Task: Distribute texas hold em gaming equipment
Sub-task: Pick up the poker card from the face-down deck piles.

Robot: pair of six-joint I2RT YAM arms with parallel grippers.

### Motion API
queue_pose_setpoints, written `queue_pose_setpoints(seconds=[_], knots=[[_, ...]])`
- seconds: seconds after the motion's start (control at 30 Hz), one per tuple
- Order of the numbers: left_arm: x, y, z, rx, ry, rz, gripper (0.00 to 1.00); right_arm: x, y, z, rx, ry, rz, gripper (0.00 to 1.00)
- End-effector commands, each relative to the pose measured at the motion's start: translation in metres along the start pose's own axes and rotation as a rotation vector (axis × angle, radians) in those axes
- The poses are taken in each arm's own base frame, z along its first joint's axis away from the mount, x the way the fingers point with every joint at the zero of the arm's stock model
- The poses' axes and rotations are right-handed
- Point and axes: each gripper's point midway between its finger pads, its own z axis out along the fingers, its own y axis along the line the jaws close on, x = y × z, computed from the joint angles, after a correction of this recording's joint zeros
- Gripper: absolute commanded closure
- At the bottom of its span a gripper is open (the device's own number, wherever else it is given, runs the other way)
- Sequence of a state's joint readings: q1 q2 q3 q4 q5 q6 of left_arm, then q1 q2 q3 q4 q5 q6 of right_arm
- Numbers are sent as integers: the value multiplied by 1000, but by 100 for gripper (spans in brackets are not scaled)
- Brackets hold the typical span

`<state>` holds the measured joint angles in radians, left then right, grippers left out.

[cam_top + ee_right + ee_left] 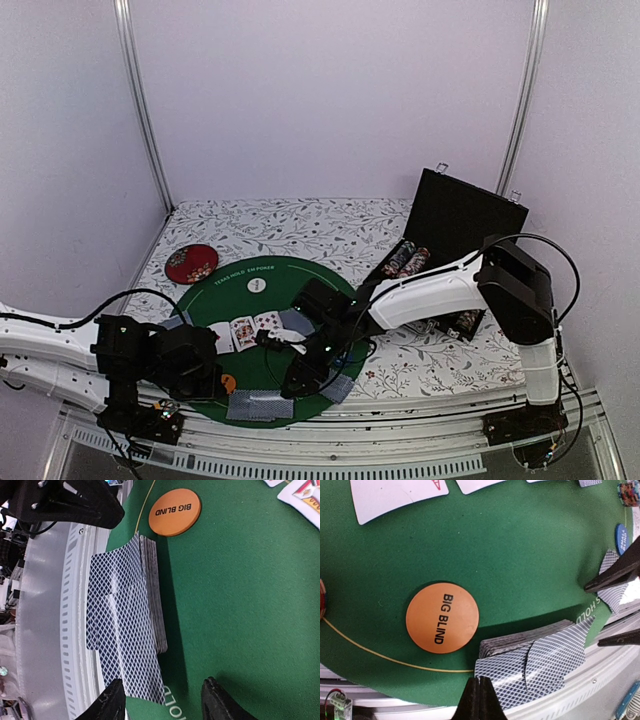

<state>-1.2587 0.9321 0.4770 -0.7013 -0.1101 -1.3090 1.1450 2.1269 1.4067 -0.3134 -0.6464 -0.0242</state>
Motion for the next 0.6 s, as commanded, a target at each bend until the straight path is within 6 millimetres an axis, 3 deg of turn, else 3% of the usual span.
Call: queue_pose_setpoints(seconds=[0.0,0.2,0.37,0.57], knots=[[-3,-9,-5,17,-10,23,100,9,1,15,-66,51,0,52],[-4,-10,-6,19,-14,24,100,10,6,18,-112,49,-1,66],[-3,-11,-6,22,-11,28,100,14,4,19,-110,65,15,84],[-4,-11,-7,21,-16,30,100,15,10,16,-130,78,24,97]])
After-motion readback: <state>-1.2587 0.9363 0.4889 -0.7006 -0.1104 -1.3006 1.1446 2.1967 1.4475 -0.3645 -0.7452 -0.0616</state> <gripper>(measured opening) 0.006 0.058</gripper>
